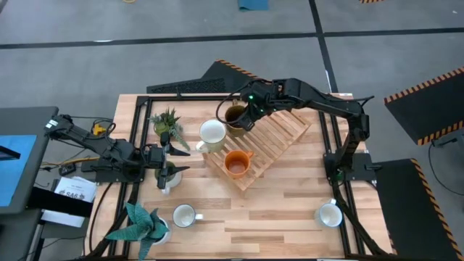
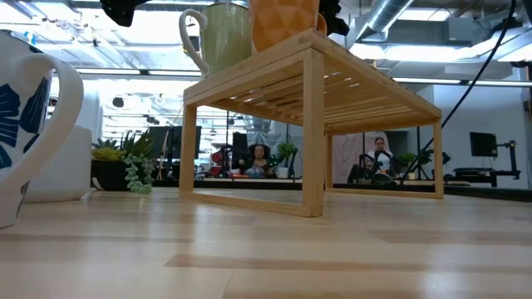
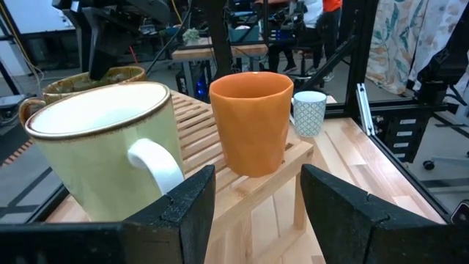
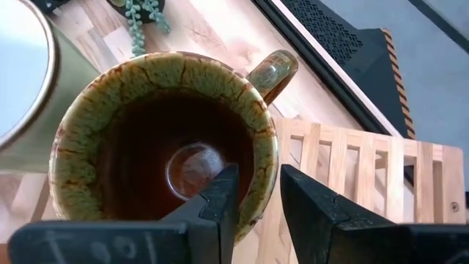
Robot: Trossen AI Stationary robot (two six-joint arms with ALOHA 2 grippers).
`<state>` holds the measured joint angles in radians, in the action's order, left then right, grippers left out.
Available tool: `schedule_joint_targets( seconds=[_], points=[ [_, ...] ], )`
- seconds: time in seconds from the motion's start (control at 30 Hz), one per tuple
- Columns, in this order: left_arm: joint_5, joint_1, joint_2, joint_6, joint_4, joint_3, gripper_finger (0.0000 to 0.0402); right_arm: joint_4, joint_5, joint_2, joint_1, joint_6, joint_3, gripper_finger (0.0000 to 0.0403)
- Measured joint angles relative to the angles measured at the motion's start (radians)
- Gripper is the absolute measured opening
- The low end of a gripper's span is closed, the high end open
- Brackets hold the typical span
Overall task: Place coffee mugs
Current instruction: Put the brown mug on the shelf, then put the light blue mug on the shelf
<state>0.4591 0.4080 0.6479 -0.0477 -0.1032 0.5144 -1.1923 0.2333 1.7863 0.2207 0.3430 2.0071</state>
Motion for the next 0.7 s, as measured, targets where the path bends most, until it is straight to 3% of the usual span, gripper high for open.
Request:
schedule_joint_targets(
  seconds=[0.47,0.7],
  points=[
    [0.0,0.0,0.0,0.006,0.011,0.0,0.0187,0.007,0.043,-0.163,0.009,-0.036,0.002,0.0127],
    [0.0,0.0,0.0,0.017,0.024,0.0,0.0187,-0.103,0.235,-0.286,-0.113,0.027,-0.056,0.0127]
  ],
)
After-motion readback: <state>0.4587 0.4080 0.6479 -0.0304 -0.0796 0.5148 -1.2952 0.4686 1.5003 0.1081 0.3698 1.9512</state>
